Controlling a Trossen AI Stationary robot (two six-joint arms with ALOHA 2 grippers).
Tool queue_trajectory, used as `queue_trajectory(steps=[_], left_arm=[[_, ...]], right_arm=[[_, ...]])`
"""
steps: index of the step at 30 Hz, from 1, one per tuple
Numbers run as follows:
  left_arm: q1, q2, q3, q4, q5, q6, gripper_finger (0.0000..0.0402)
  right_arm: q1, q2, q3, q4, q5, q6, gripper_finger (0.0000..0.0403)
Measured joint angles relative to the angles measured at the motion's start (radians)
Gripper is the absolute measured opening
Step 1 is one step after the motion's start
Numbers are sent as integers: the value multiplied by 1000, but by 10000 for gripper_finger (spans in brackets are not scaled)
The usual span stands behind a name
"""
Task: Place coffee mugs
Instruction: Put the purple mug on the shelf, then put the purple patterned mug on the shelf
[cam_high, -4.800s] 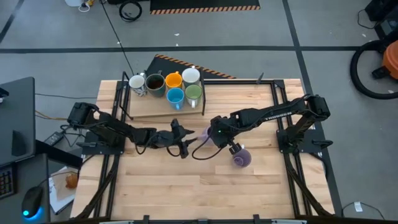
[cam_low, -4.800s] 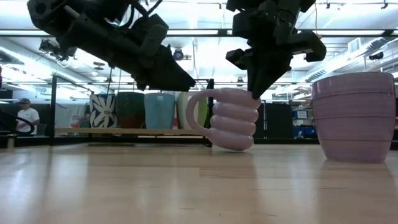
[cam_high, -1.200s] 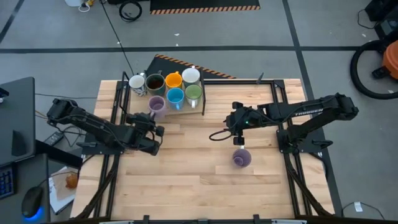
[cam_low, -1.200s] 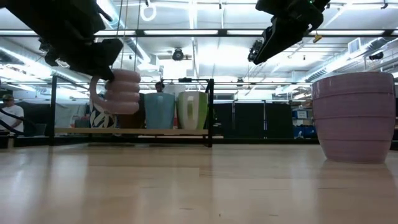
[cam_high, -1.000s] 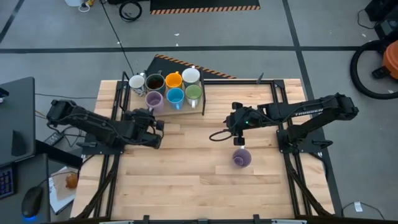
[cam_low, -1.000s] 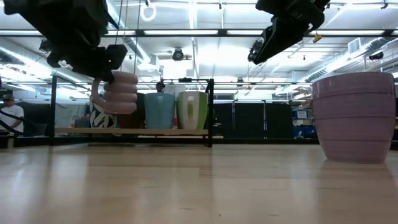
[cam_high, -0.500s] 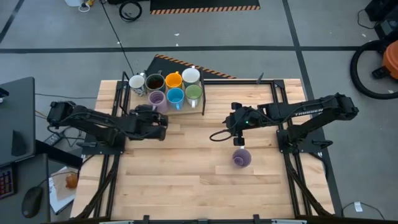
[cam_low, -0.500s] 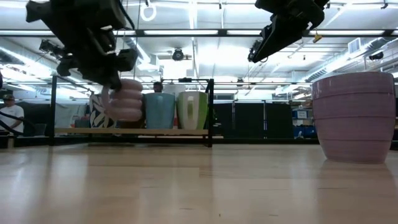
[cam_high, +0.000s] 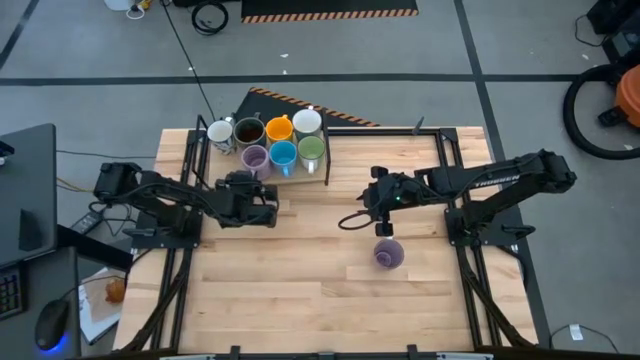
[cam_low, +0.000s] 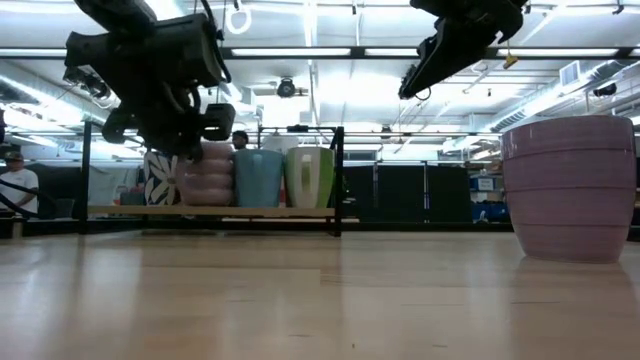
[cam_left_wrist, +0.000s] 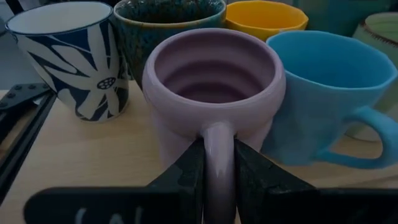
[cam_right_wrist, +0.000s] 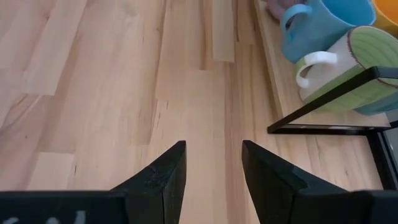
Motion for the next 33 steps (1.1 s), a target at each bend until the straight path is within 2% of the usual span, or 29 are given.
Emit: queue_trajectory(steps=[7, 15, 21, 26, 33], left_arm=[[-2, 0, 0, 14, 5, 1, 71], [-8, -5, 0, 21, 22, 14, 142], [-61, -15, 20, 7, -36, 62, 173], [-111, -29, 77, -56, -86, 186, 176], [-132, -28, 216, -77, -93, 594, 176]], right_arm=[[22, 0, 0, 0, 0, 2, 161], [28, 0, 0, -1, -1, 12, 161], [28, 0, 0, -2, -1, 25, 161], [28, 0, 0, -51, 4, 32, 161], [52, 0, 2, -128, -4, 83, 161]])
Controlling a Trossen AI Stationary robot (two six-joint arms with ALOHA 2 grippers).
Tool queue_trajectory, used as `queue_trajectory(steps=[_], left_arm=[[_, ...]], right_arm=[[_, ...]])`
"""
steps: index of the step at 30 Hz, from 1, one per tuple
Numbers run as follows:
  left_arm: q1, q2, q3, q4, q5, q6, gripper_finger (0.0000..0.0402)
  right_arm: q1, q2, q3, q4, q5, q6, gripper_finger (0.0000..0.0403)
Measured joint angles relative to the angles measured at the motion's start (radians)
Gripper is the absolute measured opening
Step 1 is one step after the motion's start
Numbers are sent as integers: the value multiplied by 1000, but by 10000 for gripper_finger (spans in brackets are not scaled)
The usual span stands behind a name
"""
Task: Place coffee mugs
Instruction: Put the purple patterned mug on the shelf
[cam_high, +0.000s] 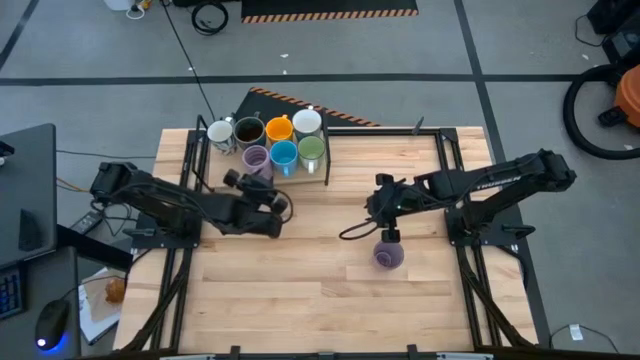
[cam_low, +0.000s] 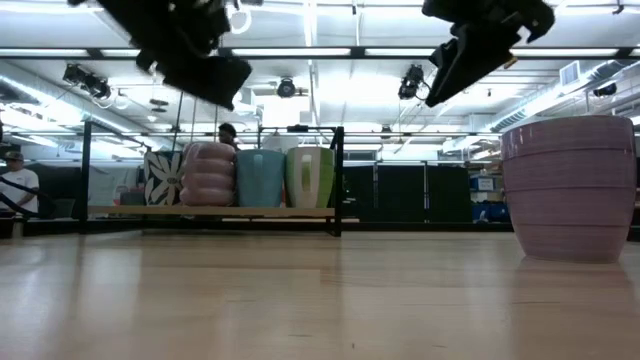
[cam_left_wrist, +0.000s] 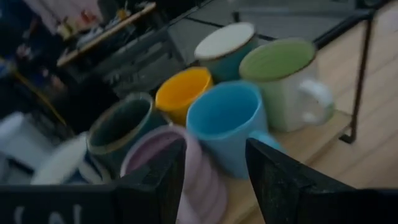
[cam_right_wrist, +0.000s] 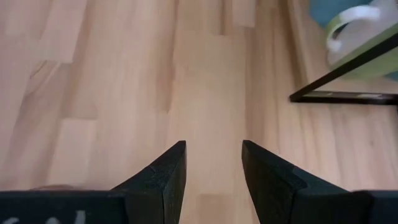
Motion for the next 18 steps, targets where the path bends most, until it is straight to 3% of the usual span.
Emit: queue_trajectory(steps=[3, 6, 12, 15, 18], left_arm=[[0, 0, 64, 28, 7, 172, 176], [3, 0, 93, 136, 113, 406, 176], [21, 0, 94, 381, 532, 820, 176], [32, 0, 94, 454, 800, 949, 176], [38, 0, 94, 523, 986, 1034, 176]], right_arm=[[23, 0, 12, -24, -14, 34, 161], [54, 0, 21, -45, -30, 74, 161], [123, 3, 22, -120, -48, 156, 161], [144, 4, 22, -175, -46, 242, 161], [160, 5, 47, -280, -41, 349, 161]])
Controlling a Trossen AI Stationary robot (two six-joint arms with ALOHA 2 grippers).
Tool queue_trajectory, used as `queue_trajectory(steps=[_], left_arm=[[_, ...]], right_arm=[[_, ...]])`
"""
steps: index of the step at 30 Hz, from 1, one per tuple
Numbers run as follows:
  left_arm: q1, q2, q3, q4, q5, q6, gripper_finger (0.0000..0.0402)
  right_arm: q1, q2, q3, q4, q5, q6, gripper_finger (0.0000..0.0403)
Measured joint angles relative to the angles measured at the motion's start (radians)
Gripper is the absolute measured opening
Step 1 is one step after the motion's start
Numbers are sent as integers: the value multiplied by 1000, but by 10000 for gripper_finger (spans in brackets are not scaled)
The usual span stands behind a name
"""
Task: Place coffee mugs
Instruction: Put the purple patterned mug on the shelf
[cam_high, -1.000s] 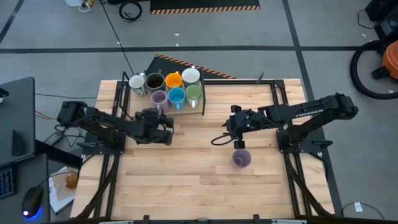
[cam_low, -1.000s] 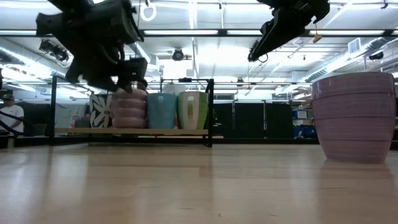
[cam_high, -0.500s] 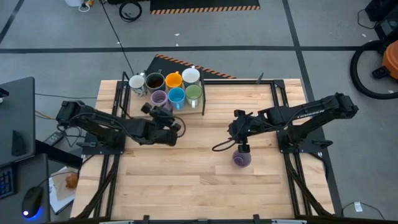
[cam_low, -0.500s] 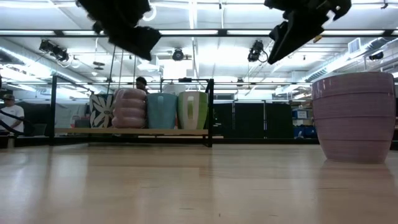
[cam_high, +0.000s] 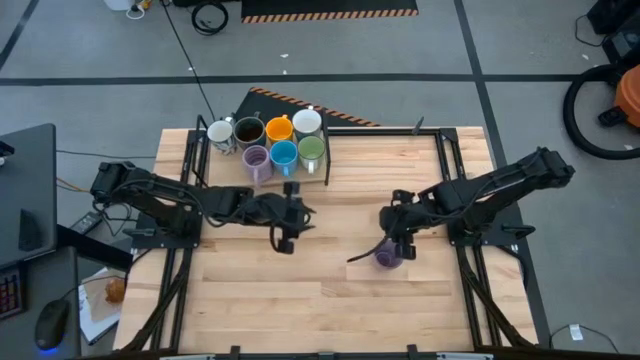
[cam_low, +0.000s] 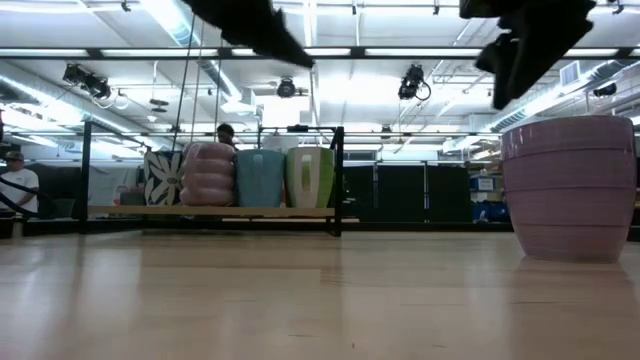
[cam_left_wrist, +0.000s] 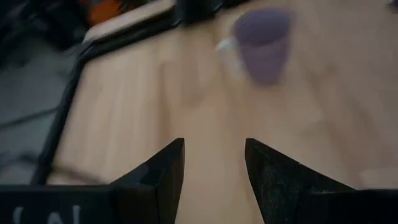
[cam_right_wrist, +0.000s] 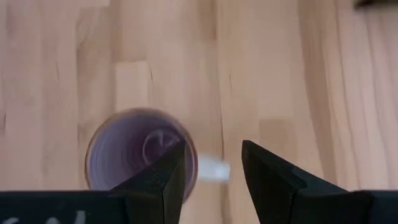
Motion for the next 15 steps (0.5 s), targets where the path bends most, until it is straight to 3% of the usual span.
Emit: queue_trajectory(steps=[3, 10, 15], left_arm=[[4, 0, 0, 57, 67, 50, 176], [10, 0, 0, 102, 66, 74, 176], [12, 5, 0, 107, 85, -46, 176]], right_arm=[[17, 0, 29, -89, 26, 109, 161], [34, 0, -4, -277, 24, 266, 161], [46, 0, -60, -258, -32, 358, 161]])
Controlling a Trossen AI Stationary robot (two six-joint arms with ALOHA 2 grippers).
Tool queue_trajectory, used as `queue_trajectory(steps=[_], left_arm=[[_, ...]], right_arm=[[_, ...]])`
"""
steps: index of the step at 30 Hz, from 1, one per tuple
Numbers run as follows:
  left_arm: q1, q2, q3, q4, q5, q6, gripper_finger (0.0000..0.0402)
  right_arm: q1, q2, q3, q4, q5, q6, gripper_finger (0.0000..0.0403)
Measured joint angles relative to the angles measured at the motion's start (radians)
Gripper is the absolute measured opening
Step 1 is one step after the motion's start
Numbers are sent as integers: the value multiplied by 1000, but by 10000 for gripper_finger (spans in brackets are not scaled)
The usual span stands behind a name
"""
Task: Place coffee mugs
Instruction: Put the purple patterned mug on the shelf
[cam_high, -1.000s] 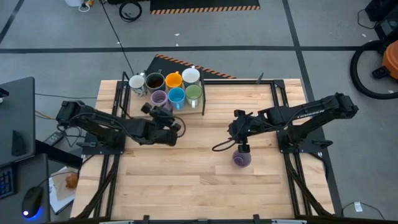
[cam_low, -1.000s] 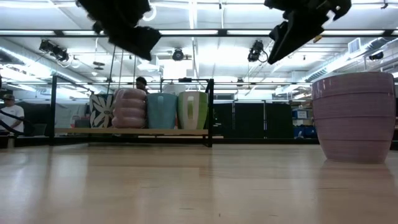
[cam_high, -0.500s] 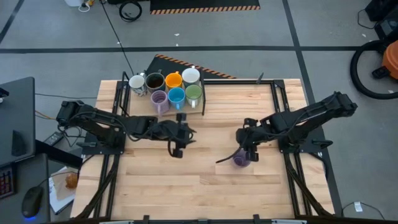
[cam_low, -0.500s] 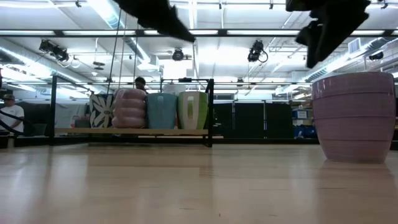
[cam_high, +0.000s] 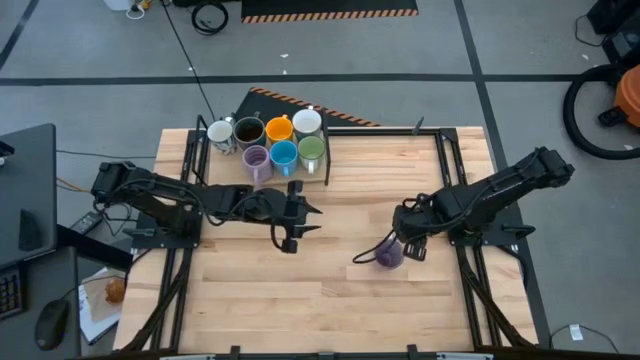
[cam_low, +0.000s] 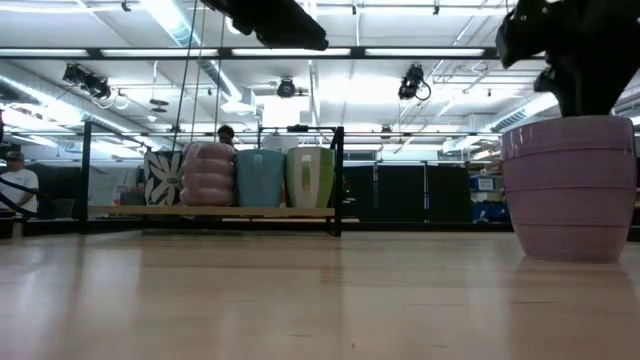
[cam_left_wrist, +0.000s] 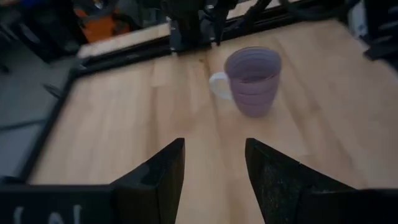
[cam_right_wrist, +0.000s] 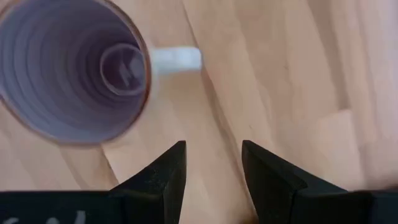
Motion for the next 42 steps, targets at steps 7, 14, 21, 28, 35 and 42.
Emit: queue_trajectory(steps=[7, 14, 21, 28, 35, 42], left_arm=[[-6, 52, 0, -7, 58, -65, 176], [-10, 126, 0, 44, 66, -109, 176], [-9, 244, 0, 186, 109, -109, 176], [-9, 329, 0, 274, 133, -116, 176], [-9, 348, 0, 291, 156, -116, 176], [-7, 347, 0, 307, 154, -115, 176]], right_arm=[[74, 0, -105, 208, -62, 122, 161], [98, 1, -183, 350, -30, 119, 161], [55, 1, -237, 521, 66, -39, 161], [-32, 1, -290, 703, 98, -197, 161], [-124, 1, -333, 875, 84, -390, 161], [-206, 2, -373, 1065, -28, -531, 161]])
